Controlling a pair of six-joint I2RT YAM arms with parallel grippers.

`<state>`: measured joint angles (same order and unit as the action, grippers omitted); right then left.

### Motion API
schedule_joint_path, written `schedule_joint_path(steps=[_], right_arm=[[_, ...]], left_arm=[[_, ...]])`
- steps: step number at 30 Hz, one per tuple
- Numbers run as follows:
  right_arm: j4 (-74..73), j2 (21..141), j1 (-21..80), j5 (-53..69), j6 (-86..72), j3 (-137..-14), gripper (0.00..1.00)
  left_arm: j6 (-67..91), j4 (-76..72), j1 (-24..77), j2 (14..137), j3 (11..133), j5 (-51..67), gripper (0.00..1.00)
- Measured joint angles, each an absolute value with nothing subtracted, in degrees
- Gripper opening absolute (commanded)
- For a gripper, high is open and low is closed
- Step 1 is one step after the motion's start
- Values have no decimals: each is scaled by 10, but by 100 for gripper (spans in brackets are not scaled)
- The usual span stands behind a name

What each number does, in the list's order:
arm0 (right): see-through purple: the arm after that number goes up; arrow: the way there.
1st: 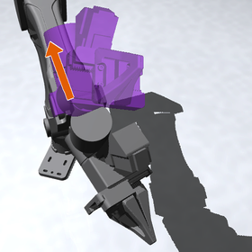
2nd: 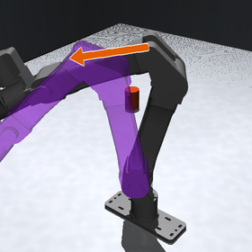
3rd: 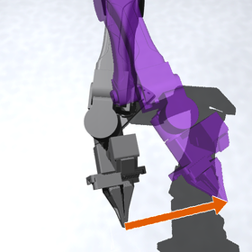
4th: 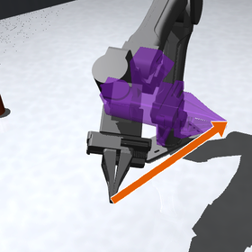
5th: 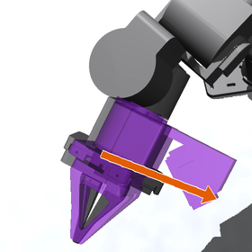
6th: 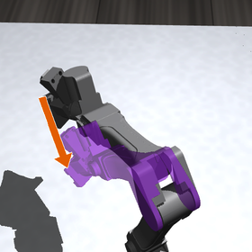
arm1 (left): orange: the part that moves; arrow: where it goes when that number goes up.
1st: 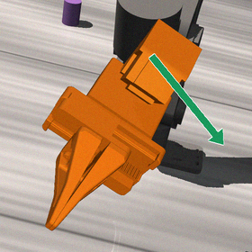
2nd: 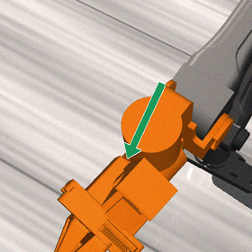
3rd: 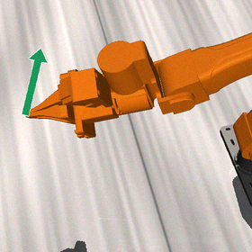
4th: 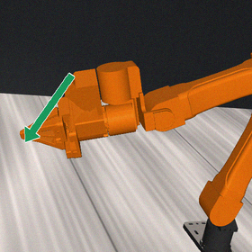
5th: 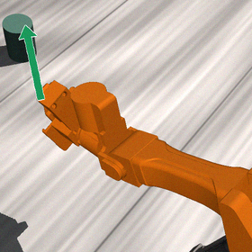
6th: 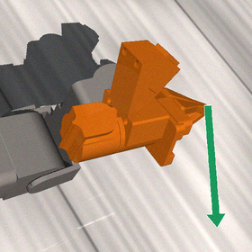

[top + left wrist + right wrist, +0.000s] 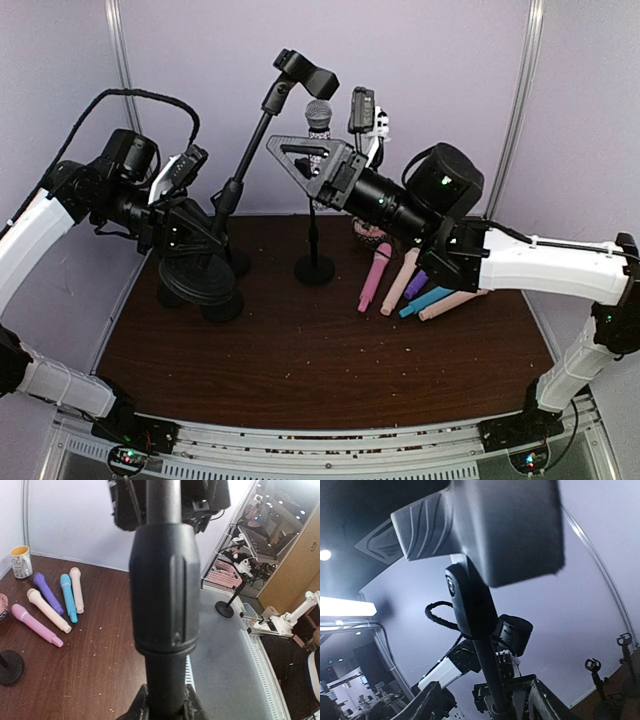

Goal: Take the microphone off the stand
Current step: Unscrew the knob on the stand of the microphone stand.

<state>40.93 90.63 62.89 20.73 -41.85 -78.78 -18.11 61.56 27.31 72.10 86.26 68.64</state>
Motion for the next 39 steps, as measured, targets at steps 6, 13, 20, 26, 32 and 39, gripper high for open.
schedule_joint_path(steps=[6, 13, 20, 26, 32, 39], right_arm=[[237, 880, 677, 52, -334, -811, 62], [97, 940, 717, -22, -288, -895, 54], [55, 978, 721, -26, -274, -951, 35], [49, 980, 721, -25, -274, -964, 14], [65, 980, 718, 11, -266, -964, 6], [187, 980, 687, 182, -269, -927, 12]], left_arm=[[-181, 596, 272, 721, 863, 638, 0], [-178, 586, 272, 721, 863, 618, 0], [-176, 583, 272, 721, 863, 614, 0], [-175, 580, 272, 721, 863, 616, 0], [-175, 581, 270, 721, 863, 644, 0], [-159, 591, 267, 717, 863, 736, 0]])
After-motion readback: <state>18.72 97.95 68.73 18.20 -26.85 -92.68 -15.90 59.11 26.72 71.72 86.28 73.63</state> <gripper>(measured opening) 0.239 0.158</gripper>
